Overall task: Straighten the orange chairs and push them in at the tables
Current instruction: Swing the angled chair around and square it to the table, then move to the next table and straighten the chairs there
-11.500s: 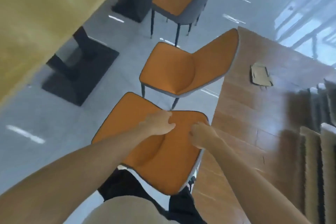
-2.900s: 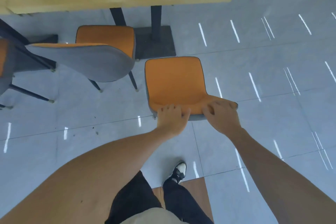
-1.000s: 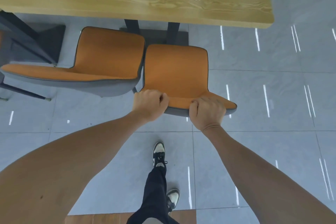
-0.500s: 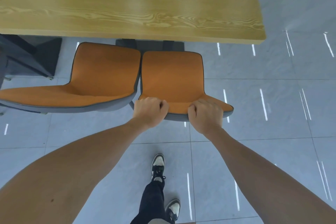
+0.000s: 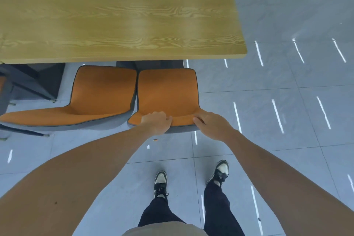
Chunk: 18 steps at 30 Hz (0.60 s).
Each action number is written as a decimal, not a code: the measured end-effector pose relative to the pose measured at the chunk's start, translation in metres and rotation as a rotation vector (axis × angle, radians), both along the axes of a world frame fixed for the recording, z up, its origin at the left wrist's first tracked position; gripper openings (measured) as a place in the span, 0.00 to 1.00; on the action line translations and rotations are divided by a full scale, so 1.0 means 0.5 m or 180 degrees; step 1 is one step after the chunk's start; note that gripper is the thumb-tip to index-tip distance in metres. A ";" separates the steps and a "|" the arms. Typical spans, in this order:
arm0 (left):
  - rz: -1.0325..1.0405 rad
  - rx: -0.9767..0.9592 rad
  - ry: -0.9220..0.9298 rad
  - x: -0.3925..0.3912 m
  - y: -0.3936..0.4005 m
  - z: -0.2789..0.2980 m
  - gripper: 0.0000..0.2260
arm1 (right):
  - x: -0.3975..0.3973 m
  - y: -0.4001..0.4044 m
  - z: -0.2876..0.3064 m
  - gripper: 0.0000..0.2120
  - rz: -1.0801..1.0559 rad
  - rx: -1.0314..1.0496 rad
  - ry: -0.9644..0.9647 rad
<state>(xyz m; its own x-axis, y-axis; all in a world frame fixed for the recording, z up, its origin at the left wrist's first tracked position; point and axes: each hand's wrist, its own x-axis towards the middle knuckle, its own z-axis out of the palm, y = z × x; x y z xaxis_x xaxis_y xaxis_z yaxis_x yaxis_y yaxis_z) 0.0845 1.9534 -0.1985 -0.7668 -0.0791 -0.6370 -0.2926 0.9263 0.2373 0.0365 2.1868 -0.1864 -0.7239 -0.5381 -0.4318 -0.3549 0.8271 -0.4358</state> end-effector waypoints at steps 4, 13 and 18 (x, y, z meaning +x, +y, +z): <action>-0.0143 -0.0155 -0.0228 -0.116 0.091 0.047 0.14 | -0.133 0.102 0.022 0.15 0.0011 0.0518 -0.0654; -0.0018 -0.0119 0.0514 -0.506 0.396 0.175 0.19 | -0.542 0.369 0.093 0.25 0.0084 0.0759 0.0052; 0.0021 -0.0178 0.0706 -0.694 0.532 0.211 0.25 | -0.754 0.470 0.155 0.27 0.0187 0.0865 0.0210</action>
